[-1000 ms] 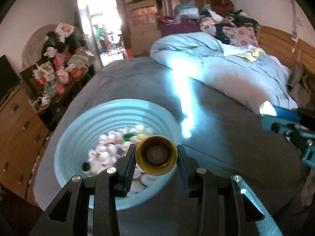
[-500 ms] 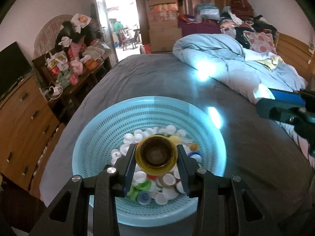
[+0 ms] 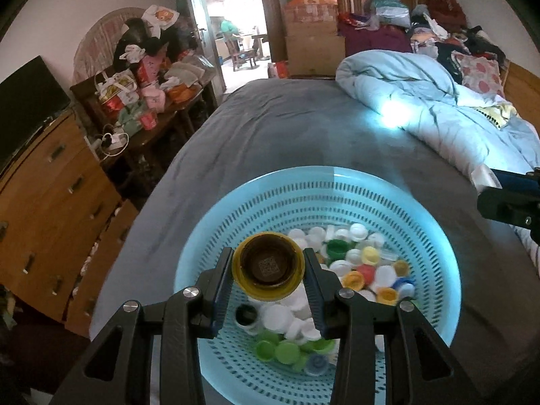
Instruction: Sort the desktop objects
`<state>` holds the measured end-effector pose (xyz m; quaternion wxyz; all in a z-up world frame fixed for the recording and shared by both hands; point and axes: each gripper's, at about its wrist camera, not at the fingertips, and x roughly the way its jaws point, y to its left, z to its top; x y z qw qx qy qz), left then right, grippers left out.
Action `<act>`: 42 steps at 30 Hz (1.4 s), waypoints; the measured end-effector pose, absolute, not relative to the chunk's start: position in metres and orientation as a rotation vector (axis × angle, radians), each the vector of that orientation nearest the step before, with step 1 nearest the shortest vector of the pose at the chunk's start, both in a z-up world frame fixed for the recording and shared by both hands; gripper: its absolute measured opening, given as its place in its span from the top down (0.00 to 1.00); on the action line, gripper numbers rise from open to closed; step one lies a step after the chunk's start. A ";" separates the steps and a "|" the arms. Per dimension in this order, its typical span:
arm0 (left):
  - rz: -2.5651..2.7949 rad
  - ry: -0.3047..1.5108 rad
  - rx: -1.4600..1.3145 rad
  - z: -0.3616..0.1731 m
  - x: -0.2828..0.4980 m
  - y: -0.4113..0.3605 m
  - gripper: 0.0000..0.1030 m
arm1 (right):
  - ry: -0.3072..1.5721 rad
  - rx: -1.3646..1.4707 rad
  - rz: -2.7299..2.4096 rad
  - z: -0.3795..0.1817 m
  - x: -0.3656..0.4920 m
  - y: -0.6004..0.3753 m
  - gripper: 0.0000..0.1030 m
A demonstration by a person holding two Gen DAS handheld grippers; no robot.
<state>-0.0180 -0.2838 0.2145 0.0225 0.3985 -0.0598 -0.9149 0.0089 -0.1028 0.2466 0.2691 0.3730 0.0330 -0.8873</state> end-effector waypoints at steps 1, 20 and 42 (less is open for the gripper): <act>-2.829 -0.189 1.238 0.214 -0.018 -0.284 0.50 | 0.085 1.014 -2.384 0.246 0.006 -0.105 0.74; -3.268 -0.338 1.148 0.202 0.086 -0.103 0.00 | -0.066 1.016 -2.774 0.161 0.096 0.073 0.09; -2.880 -0.296 1.416 -0.006 -0.015 -0.024 0.00 | -0.151 1.465 -2.874 -0.001 0.088 0.175 0.01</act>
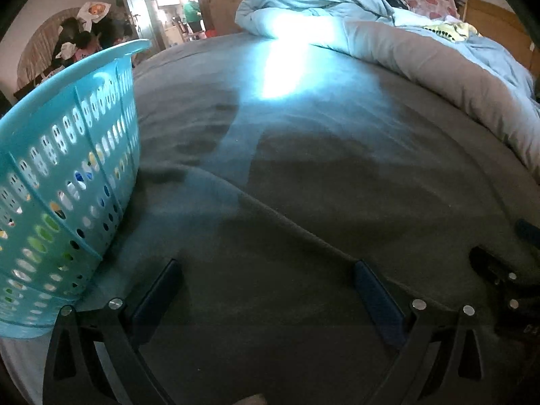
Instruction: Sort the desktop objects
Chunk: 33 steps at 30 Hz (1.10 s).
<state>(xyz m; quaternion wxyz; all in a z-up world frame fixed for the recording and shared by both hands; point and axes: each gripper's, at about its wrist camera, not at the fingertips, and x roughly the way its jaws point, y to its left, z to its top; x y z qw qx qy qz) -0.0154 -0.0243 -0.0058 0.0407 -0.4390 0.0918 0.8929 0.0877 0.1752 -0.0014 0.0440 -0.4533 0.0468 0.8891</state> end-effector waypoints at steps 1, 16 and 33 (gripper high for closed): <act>2.735 0.280 -1.343 -0.007 -0.015 -0.026 0.00 | 0.140 -1.384 2.717 -0.003 0.085 0.177 0.01; 2.720 0.211 -1.332 -0.008 -0.008 -0.025 0.00 | 0.145 -1.384 2.718 -0.007 0.082 0.174 0.01; 2.720 0.211 -1.331 -0.008 -0.008 -0.024 0.00 | 0.146 -1.382 2.717 -0.007 0.084 0.171 0.01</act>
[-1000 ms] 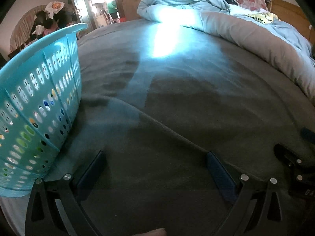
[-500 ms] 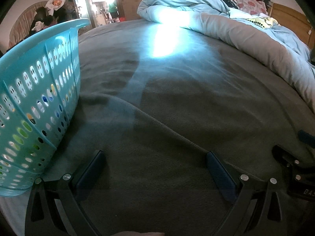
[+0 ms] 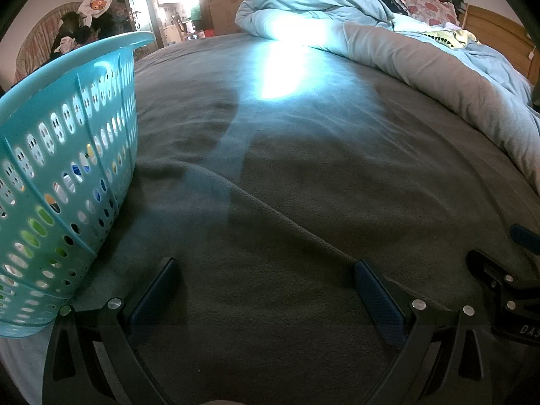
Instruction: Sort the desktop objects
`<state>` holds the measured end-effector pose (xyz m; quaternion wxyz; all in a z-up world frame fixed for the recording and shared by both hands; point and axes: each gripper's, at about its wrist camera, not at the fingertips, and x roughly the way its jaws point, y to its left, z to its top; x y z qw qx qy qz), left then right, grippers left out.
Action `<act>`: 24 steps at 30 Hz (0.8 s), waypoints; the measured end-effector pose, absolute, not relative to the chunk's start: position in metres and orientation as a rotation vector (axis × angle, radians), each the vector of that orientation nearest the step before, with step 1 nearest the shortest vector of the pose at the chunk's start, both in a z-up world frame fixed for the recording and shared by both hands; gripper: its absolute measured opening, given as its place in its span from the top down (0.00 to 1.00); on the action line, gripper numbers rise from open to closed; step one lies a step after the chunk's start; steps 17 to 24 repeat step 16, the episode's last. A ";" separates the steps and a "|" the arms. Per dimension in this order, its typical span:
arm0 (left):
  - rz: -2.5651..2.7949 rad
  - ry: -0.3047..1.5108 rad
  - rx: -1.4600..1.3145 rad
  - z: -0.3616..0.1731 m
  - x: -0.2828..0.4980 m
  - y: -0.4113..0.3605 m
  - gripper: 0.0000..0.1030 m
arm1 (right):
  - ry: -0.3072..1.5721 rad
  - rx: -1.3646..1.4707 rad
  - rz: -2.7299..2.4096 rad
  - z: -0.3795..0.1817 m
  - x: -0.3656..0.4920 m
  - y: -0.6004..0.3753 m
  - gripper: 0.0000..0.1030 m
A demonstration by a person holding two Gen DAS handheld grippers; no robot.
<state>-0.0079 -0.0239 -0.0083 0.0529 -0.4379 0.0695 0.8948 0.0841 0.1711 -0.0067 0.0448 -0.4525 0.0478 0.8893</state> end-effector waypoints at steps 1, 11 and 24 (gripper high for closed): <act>2.720 0.212 -1.332 -0.008 -0.008 -0.024 0.00 | 0.146 -1.383 2.717 -0.007 0.084 0.171 0.01; 2.725 0.212 -1.321 -0.009 -0.008 -0.025 0.00 | 0.146 -1.382 2.715 -0.007 0.085 0.170 0.01; 2.727 0.208 -1.317 -0.009 -0.007 -0.026 0.00 | 0.147 -1.381 2.715 -0.007 0.085 0.169 0.01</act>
